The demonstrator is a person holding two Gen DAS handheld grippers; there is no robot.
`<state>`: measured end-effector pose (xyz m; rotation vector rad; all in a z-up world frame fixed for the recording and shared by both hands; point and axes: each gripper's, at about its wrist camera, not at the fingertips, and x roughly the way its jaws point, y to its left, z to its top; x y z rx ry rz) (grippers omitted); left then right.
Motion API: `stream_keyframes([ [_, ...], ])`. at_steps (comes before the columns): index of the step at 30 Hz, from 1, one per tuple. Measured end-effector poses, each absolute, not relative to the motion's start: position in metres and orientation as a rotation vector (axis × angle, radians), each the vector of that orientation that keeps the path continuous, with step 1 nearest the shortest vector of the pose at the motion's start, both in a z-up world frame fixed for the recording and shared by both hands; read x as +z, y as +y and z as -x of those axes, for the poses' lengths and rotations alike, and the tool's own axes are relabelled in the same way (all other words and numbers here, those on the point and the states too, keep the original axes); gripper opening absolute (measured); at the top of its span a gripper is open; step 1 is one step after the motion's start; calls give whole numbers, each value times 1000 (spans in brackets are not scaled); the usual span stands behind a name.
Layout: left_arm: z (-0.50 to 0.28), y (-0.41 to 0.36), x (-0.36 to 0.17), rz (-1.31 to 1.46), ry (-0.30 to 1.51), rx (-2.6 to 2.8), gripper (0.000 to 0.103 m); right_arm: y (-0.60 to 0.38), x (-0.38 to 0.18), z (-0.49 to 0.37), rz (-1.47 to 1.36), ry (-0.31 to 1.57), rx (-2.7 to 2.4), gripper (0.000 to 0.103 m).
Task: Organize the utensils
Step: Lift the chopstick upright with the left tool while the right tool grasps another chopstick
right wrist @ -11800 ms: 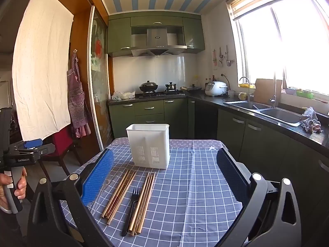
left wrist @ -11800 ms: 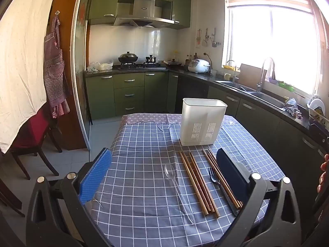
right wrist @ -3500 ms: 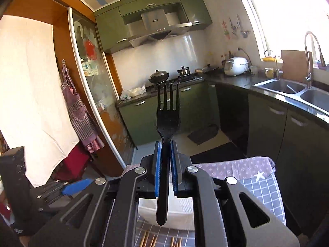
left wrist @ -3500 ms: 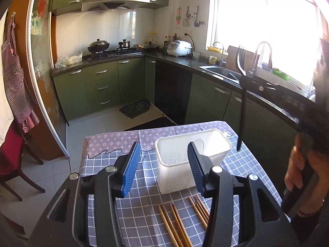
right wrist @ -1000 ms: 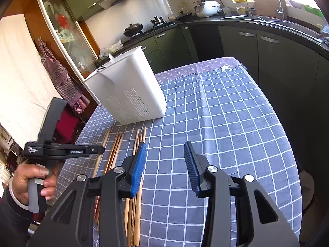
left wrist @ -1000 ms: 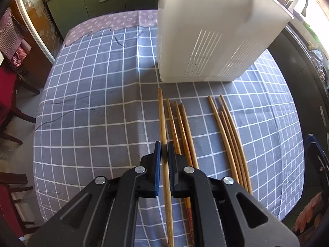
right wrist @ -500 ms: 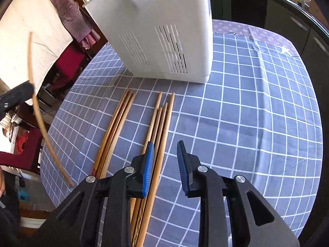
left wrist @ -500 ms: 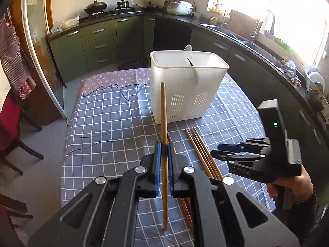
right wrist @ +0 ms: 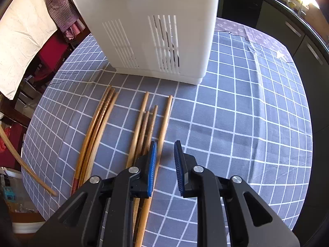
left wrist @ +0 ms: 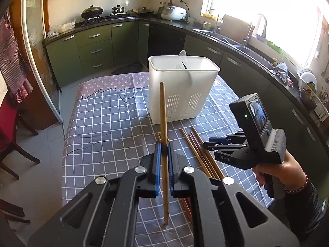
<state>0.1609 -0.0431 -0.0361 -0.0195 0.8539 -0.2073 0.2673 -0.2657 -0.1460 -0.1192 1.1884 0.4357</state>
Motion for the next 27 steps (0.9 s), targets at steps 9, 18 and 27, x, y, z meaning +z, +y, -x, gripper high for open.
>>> stream_keyframes([
  [9, -158, -44, -35, 6, 850, -211, 7, -246, -152, -269, 185, 1180, 405, 14],
  [18, -156, -45, -35, 1, 848, -209, 7, -264, -124, -260, 103, 1104, 432, 7],
  [27, -151, -46, -33, -6, 839, -212, 7, -302, -36, -193, 0, 813, 468, 7],
])
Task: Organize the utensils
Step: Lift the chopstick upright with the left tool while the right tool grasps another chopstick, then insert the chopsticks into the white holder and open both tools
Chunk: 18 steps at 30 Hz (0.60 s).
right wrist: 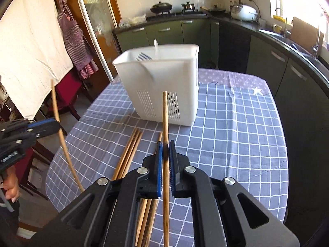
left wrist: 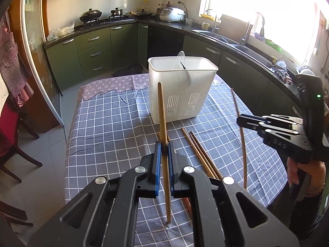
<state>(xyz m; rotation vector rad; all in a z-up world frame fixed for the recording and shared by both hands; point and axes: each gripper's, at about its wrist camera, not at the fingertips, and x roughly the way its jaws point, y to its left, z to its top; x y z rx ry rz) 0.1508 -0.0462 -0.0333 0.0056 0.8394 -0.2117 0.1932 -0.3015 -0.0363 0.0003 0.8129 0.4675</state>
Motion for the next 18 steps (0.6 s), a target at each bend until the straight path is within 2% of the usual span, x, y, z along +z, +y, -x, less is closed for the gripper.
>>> stream_keyframes([
  [6, -143, -47, -31, -18, 822, -215, 7, -315, -3, -154, 4, 695, 451, 7],
  [18, -123, -43, -22, -19, 788, -225, 7, -323, 3, -126, 1, 663, 446, 7],
])
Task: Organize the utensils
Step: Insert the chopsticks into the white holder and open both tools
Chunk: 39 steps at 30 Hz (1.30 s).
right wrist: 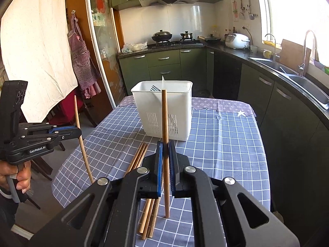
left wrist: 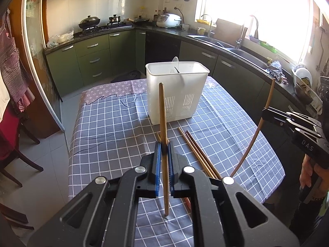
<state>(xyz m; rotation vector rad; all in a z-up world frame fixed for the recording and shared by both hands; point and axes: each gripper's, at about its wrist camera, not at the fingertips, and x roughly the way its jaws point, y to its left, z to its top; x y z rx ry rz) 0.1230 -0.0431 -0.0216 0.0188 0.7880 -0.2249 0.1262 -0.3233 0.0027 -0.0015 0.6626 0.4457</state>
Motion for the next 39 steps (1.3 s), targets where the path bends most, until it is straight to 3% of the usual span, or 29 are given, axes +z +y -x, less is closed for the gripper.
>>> stream_keyframes([
  [22, -127, -49, -1, -40, 755, -235, 6, -328, 19, -125, -8, 620, 460, 7],
  [39, -156, -60, 73, -50, 690, -294, 6, -325, 108, -160, -5, 539, 544, 7],
])
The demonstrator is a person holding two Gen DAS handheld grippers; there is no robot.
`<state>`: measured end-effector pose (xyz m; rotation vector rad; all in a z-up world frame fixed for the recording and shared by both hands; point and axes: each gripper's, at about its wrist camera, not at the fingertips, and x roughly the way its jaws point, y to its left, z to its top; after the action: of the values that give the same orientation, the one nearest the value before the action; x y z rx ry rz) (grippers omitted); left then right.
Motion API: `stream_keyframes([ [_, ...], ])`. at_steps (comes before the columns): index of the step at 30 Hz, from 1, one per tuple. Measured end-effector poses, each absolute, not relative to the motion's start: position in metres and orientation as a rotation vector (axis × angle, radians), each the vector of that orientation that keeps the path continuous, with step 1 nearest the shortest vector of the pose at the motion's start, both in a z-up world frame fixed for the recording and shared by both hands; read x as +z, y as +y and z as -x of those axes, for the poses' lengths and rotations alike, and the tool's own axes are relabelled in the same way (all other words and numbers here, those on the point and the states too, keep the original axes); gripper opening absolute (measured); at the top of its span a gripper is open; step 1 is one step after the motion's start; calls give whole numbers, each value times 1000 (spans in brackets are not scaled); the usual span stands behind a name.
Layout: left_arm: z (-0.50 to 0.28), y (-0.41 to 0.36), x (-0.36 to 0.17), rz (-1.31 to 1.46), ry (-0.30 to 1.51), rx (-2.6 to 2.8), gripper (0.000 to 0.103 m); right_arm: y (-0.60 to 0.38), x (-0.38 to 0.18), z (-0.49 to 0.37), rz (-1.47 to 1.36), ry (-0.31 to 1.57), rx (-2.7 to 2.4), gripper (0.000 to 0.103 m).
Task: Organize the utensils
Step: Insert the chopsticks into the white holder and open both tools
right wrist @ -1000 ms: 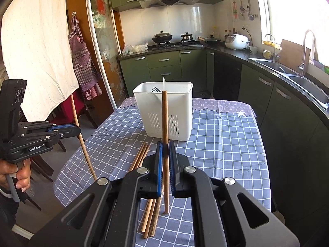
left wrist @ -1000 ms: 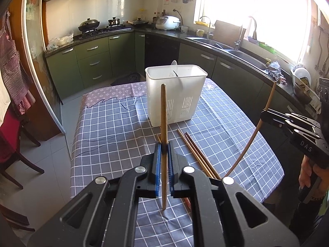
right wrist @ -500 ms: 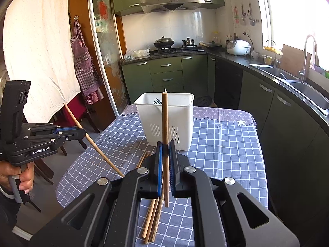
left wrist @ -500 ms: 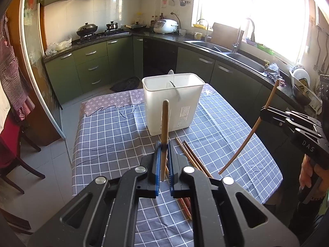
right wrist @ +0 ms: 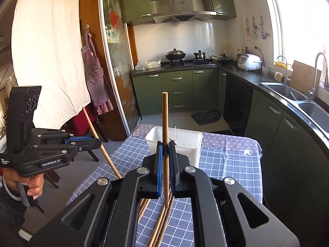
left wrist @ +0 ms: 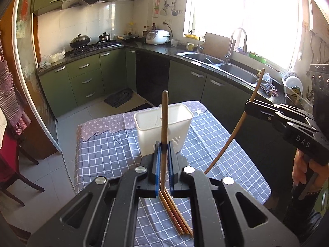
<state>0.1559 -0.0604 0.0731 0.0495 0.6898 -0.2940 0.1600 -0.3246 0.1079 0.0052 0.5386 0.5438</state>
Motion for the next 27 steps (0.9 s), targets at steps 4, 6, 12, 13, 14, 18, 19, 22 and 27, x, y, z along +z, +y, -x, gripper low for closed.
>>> stream_keyframes([
  [4, -168, -67, 106, -68, 642, -297, 6, -323, 133, -176, -22, 527, 560, 7],
  [6, -177, -69, 122, -71, 622, -297, 6, -322, 145, -186, -30, 519, 566, 7],
  [12, -206, -78, 159, -78, 555, -284, 6, -326, 183, -221, -80, 455, 548, 7],
  [13, -211, -80, 162, -78, 547, -280, 6, -327, 189, -228, -88, 444, 546, 7],
  [14, -218, -81, 165, -78, 540, -280, 6, -328, 195, -237, -92, 435, 541, 7],
  [18, -245, -84, 160, -79, 540, -256, 6, -320, 197, -271, -78, 431, 491, 7],
  [19, -252, -84, 155, -75, 551, -251, 6, -318, 192, -281, -79, 443, 483, 7],
  [22, -275, -84, 133, -66, 588, -238, 6, -310, 168, -308, -72, 489, 467, 7],
  [27, -301, -83, 94, -59, 660, -226, 6, -298, 113, -329, -64, 591, 481, 7],
])
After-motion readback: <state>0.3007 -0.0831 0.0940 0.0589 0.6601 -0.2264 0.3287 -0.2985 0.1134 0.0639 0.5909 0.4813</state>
